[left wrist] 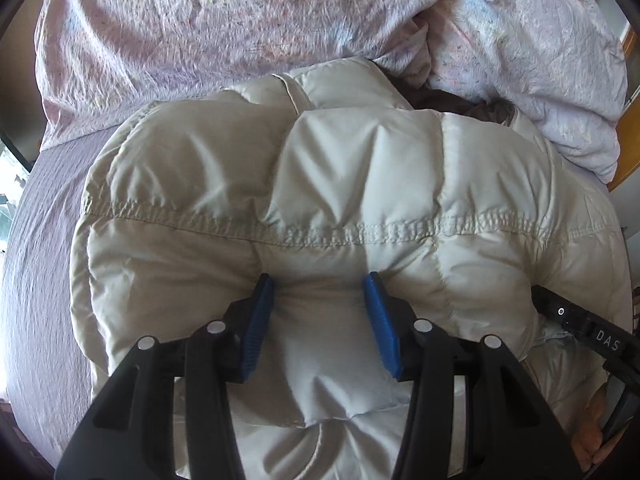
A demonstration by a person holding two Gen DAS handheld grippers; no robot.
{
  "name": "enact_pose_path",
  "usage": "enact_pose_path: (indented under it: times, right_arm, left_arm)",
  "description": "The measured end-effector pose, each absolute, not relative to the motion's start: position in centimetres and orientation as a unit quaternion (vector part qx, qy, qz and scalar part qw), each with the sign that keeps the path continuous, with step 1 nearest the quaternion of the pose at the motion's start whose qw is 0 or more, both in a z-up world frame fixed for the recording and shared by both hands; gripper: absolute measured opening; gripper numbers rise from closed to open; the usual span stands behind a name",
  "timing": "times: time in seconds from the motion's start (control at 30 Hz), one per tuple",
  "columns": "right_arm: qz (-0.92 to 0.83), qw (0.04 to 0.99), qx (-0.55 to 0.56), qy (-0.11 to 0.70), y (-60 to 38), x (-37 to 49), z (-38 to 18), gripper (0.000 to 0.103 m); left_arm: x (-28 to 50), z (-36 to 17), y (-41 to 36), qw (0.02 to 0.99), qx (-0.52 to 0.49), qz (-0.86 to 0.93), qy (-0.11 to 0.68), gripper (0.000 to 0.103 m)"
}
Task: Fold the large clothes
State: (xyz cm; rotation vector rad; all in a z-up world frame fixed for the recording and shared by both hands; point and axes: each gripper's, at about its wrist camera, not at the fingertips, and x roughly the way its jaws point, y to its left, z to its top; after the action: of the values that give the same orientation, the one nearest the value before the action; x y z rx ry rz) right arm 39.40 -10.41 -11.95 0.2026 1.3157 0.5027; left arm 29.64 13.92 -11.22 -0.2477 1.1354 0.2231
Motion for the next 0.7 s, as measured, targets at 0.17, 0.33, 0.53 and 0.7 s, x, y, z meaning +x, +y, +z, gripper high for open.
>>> enact_pose_path:
  times: [0.17, 0.33, 0.53, 0.7]
  right_arm:
    - [0.245, 0.75, 0.089, 0.607, -11.6, 39.5, -10.8, 0.017]
    - [0.247, 0.754, 0.065, 0.605, -14.0, 38.8, -8.6, 0.042]
    - [0.238, 0.766, 0.023, 0.597, -18.2, 37.5, -5.6, 0.071]
    - [0.216, 0.763, 0.021, 0.609, -24.6, 36.0, -4.8, 0.074]
  left_arm:
    - [28.2, -10.0, 14.6, 0.832, -0.131, 0.102, 0.529, 0.052]
    - [25.3, -8.2, 16.0, 0.84, -0.13, 0.103, 0.517, 0.058]
    - [19.6, -6.4, 18.9, 0.846, -0.135, 0.112, 0.504, 0.066]
    - [14.2, -6.6, 21.3, 0.836, -0.151, 0.121, 0.514, 0.068]
